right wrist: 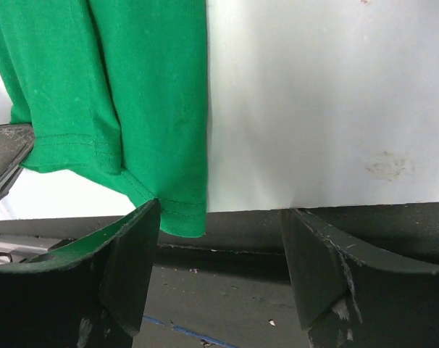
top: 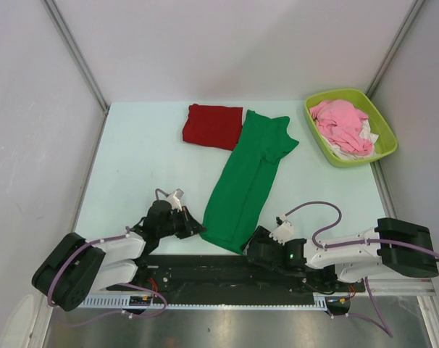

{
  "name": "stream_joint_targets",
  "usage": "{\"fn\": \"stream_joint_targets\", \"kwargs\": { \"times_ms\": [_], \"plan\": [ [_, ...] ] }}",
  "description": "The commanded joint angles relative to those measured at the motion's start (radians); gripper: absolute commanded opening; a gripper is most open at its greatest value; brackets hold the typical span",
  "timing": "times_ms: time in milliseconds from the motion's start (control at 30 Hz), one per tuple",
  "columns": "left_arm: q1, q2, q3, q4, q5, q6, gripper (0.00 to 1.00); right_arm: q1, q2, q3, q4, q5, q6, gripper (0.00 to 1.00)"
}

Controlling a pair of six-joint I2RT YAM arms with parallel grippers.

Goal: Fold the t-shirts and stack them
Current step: Fold the tshirt

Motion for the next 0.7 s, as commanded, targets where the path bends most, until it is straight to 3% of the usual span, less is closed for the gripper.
{"fn": "stream_joint_targets", "kwargs": {
  "times_ms": [0,433,667],
  "plan": [
    [-0.016,0.015,-0.014,0.032,0.010,-0.019,0.06,-0.008,0.019,0.014,0.081,0.031,-0.020,0.70],
    [-0.028,-0.006,-0.025,0.040,0.013,-0.022,0.07,-0.061,0.079,0.017,0.173,0.025,-0.059,0.49],
    [-0.032,-0.001,-0.034,0.049,0.015,-0.019,0.07,-0.115,0.076,0.025,0.205,0.024,-0.105,0.30]
  ]
}}
